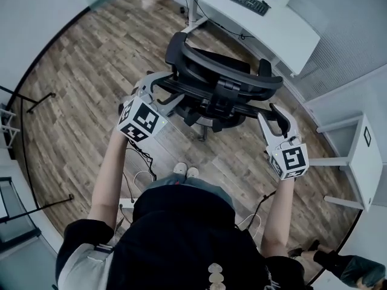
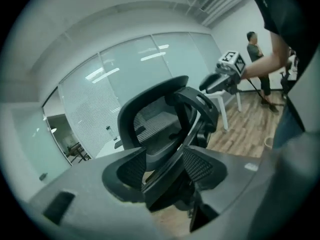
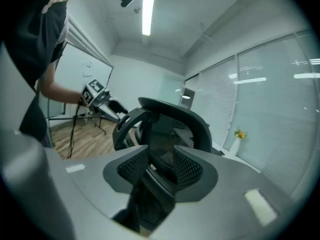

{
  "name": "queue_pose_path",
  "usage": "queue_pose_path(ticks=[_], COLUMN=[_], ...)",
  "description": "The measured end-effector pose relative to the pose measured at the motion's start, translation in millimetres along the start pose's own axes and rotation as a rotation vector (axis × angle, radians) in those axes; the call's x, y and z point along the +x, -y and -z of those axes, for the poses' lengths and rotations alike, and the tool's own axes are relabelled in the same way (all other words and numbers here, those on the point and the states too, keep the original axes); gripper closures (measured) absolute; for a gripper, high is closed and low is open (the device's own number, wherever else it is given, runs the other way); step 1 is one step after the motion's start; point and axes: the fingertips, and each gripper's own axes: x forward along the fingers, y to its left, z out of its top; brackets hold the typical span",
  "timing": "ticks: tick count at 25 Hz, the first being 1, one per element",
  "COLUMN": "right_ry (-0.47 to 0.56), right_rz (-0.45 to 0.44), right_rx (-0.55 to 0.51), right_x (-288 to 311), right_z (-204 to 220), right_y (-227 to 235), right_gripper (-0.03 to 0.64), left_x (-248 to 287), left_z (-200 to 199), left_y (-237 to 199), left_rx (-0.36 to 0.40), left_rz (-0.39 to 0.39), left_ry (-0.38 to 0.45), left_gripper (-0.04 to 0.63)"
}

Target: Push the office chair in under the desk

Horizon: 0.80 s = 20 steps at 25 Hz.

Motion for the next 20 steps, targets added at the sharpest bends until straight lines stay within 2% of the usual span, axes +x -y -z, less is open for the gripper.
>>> queue_pose_path(ticks=[4,8,12,16,20], right_ry=[-0.182,-0.359,-0.509,-0.593,-0.657], right_rz=[-0.171,-0.301,-0.382,-0.429,-0.446], right_rx=[-0.211,-0.405,-0.565,-0.663,-0.763], right_x=[16.1,24.3,32.5,47.2,58.8], right_z=[12.7,37.3,64.3,79.4,93.9], right_y=[-17.2,-27.7,-31.7,-35.1,-36.3], right_gripper=[0.449,0.442,0.433,0.433,0.440], left_x=[14.3,27.0,37.7,47.6,58.3], left_z=[14.1,30.1,41.7,49.6,53.9], left_y=[8.1,24.3,35.0,34.1,34.5], left_rx=[0.264,0.445,0.564,0.657,0.721], left_rz=[0.064,0.166,0.219,0.226,0.222], left_ry=[-0.160,-0.289,-0.356,-0.416,-0.438], left_gripper=[0.360,0.365,0.381,0.396,0.430])
